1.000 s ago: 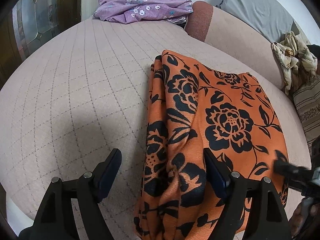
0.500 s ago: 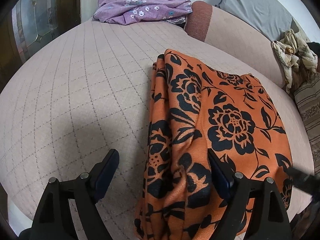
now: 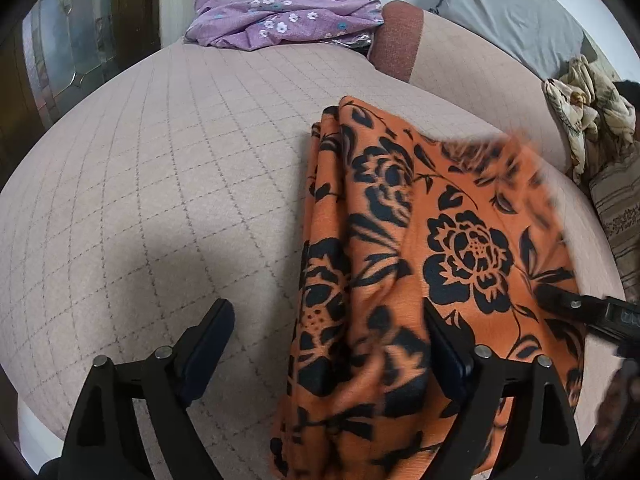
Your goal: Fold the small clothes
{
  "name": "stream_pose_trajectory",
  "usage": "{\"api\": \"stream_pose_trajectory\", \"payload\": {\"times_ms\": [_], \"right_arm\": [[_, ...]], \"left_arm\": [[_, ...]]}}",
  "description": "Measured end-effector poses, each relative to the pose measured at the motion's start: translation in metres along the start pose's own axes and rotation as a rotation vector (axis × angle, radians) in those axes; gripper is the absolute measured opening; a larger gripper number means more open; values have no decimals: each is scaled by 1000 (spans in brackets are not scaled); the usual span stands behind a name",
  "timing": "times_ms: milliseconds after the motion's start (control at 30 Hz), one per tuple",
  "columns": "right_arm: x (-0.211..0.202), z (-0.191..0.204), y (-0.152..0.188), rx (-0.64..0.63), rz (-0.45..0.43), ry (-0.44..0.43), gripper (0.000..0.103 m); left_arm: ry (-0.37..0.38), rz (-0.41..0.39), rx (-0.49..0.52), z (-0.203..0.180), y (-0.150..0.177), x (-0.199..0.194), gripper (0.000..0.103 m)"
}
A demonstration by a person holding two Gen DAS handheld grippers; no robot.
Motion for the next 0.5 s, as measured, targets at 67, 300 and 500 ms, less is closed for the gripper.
{"api": "stream_pose_trajectory", "payload": {"times_ms": [67,300,500], "right_arm": [[2,-27,1,204,-20,-130,57],[-16,-30,-40,299,-136,-260,75],[-11,2,-58,120,-154,-189,28]], "left_arm": [[-6,-7,3,1,0,0,91],[-6,-3,-7,3,0,3,92],[-9,-2,-15,6,0,4,93]]}}
Point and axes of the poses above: each gripper's, at about its wrist camera, not at the fingertips, and x roughly the way its jaws point, z to its left, y to its underside, the point moved 9 cm from there along x, roughly the way its jaws point, and after that the axes turned 11 degrees about -y, right-handed, at the moved point
